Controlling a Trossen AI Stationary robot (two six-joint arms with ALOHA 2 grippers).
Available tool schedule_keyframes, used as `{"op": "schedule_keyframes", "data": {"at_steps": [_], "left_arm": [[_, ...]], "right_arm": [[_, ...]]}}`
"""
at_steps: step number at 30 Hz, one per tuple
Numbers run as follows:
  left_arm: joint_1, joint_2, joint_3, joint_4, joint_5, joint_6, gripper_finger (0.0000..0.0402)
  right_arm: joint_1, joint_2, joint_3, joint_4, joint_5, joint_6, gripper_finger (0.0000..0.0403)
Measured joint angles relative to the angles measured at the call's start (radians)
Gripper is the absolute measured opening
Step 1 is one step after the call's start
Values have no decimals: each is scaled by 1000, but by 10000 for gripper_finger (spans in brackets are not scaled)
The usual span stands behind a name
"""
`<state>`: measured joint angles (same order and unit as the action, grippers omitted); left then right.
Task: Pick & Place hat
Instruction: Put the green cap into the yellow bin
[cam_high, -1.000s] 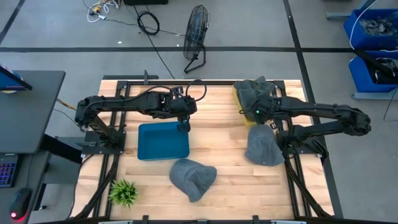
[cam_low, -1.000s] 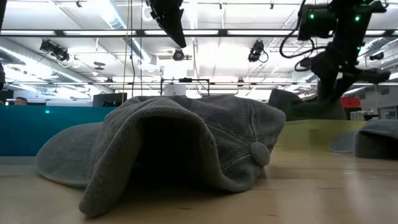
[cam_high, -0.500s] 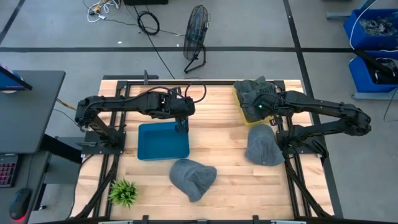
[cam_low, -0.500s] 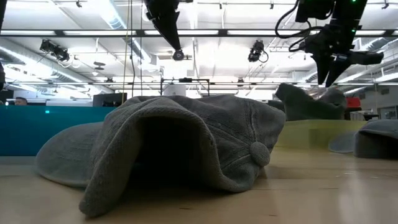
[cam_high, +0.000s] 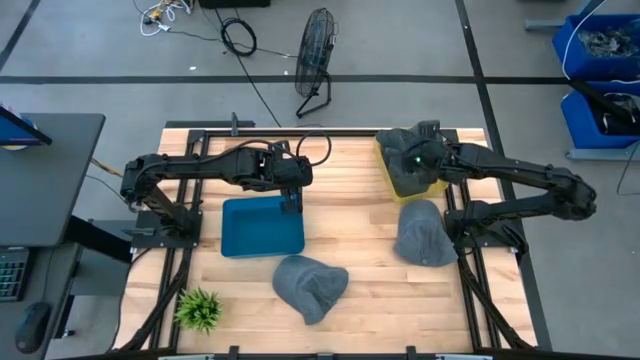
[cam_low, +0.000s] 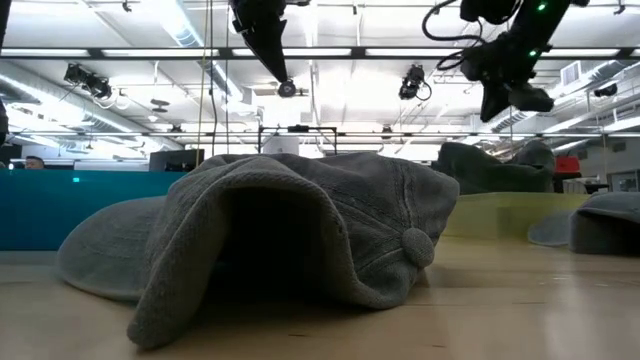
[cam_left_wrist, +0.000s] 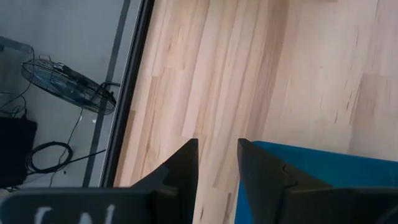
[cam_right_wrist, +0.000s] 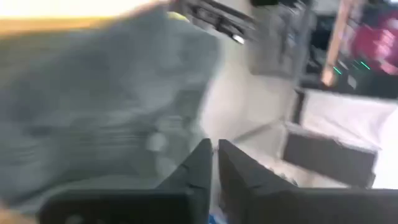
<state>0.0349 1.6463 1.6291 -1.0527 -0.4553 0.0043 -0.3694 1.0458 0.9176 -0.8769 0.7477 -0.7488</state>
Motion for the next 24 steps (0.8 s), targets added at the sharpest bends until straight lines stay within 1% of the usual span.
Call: {"op": "schedule_keyframes", "data": {"at_steps": [2,5,6,8,10,11,13,15,16,18,20,21,24], "left_arm": [[0,0,0,0,0,3,115],[0,0,0,0,0,3,115],[0,0,0,0,0,3,115],[-1,0,0,0,0,2,115],[-5,0,0,0,0,0,115],[-6,0,0,-1,0,-1,115],[-13,0,0,-3,0,-2,115],[-20,0,0,-16,0,-16,115],[-23,0,0,-24,0,-20,115],[-28,0,0,-30,0,-20,115],[-29,0,0,-29,0,-21,115],[-29,0,0,-29,0,-21,115],[-27,0,0,-29,0,-23,115]], "right_arm": [[-45,6,0,53,16,7,8],[-122,30,-25,204,-14,4,7],[-148,43,-40,270,-38,-8,6],[-204,77,-75,415,-119,-44,3],[-258,129,-104,512,-200,-72,3],[-283,159,-112,538,-224,-72,3],[-325,223,-116,541,-242,-35,2],[-360,287,-116,512,-254,65,2],[-374,315,-116,479,-278,118,2],[-398,370,-116,410,-369,182,1],[-411,423,-114,364,-452,196,1],[-412,448,-116,365,-463,195,1],[-412,513,-122,402,-449,188,1]]}}
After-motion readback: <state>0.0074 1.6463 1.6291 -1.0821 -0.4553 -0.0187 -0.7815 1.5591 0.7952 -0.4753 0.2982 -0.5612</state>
